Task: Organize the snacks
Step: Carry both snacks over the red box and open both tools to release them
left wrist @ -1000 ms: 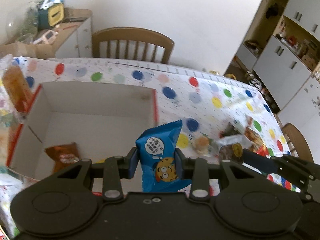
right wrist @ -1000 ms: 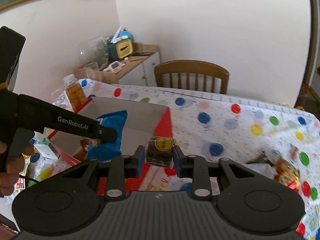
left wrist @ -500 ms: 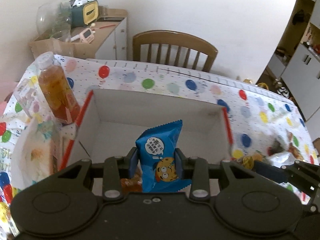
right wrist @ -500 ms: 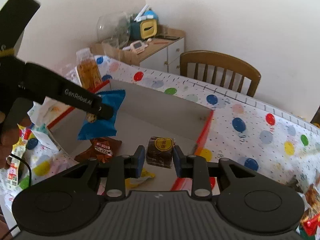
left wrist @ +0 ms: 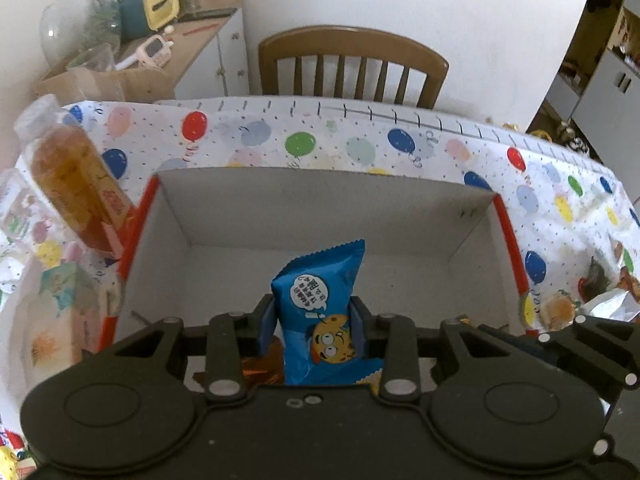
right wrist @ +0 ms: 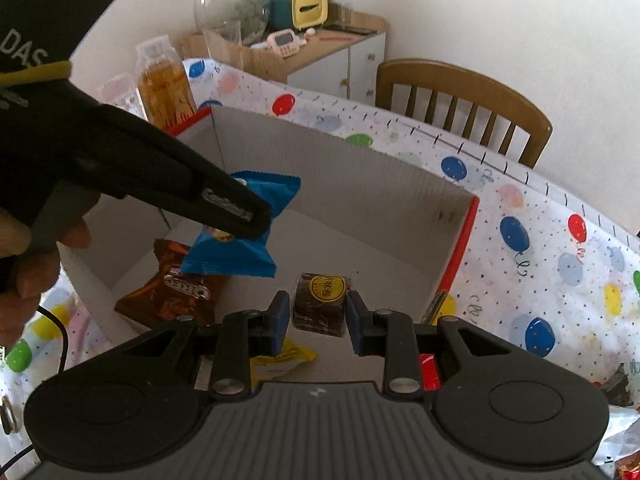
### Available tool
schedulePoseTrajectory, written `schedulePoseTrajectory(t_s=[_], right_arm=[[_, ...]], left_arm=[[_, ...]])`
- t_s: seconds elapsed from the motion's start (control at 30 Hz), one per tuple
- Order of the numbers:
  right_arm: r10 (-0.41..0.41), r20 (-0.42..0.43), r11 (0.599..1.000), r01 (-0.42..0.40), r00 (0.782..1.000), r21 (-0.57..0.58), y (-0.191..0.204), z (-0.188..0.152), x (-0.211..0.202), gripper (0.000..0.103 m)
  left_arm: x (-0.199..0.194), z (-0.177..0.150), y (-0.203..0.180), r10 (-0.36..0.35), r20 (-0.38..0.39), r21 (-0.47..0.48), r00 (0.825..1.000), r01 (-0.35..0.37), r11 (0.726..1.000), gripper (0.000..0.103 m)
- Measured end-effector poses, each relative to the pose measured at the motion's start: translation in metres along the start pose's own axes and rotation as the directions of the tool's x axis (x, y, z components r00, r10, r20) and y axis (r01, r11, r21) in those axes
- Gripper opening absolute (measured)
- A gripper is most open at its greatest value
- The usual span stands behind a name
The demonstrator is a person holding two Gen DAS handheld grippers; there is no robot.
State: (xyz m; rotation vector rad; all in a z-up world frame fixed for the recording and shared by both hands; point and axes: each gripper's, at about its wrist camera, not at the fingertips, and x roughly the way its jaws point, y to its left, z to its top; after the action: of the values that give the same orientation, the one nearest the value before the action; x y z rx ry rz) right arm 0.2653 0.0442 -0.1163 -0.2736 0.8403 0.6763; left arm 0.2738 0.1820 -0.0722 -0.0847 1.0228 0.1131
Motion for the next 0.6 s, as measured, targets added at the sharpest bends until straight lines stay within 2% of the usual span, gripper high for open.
schedulePoseTrajectory(t_s=[0.3,0.6], right_arm=[[0.004,-0.027,0.999,-0.005,1.000,-0.037,0.007,-0.002,0.012,0.030],[-0.004,-0.027,0.998,0.003,1.000,-0.058,0.009,-0.004,0.014,0.030]], left_arm=[[0.037,-0.001,-0.009,0.008,-0.077,0.048,0.997,-0.005,0.999,0.035],[0.055,-0.004,-0.015,0.009,-0.135,0.061,0.991,-0.001,0.998,0.036]])
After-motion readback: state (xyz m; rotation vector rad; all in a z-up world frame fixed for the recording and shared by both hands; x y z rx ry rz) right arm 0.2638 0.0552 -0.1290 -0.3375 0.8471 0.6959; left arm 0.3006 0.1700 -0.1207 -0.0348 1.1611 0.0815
